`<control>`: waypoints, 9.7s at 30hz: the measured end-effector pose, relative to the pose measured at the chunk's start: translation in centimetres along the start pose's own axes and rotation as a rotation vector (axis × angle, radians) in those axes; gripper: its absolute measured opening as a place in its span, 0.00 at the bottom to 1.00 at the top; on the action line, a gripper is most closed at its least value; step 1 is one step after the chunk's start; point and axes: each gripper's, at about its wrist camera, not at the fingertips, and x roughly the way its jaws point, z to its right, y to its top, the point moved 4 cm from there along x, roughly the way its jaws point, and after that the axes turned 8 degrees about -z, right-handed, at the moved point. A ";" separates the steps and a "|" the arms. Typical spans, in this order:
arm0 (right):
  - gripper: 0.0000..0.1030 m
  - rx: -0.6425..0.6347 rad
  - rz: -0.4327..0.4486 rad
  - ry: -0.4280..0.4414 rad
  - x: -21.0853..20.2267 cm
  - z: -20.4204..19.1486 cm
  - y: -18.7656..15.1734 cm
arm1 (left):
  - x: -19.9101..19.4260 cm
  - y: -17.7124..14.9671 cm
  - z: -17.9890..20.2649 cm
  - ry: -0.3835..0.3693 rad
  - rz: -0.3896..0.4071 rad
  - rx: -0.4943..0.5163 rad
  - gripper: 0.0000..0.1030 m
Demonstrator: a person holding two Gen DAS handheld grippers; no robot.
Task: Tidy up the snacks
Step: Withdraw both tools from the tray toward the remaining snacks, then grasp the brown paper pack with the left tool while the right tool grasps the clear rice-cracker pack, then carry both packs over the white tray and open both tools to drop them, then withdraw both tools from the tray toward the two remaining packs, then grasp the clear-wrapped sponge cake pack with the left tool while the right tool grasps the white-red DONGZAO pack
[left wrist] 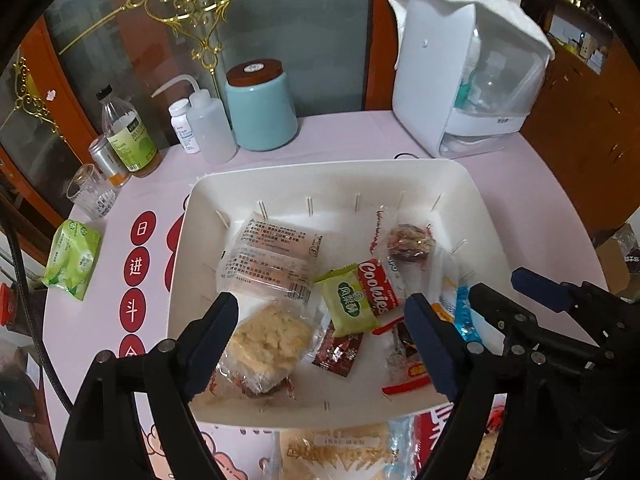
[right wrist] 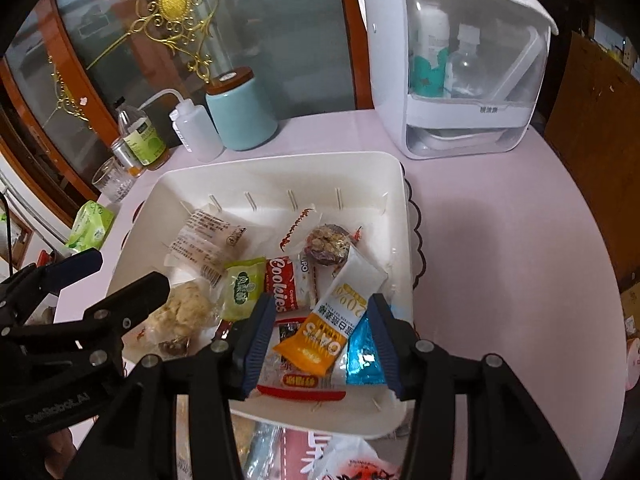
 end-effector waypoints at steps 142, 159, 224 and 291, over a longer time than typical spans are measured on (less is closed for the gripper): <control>0.83 -0.040 0.247 0.071 -11.2 -2.1 -6.5 | -14.7 -10.6 -2.3 -0.112 0.211 -0.093 0.51; 0.85 -0.022 0.238 0.019 -6.8 -2.8 1.0 | -10.8 -1.4 -2.5 -0.109 0.228 -0.078 0.51; 0.95 -0.181 0.194 -0.051 -12.9 3.2 -14.0 | -16.9 -15.5 -0.7 -0.081 0.201 -0.167 0.99; 0.62 -0.561 -0.159 0.007 4.8 0.9 -13.5 | 7.2 -18.8 3.2 0.026 -0.295 -0.006 0.73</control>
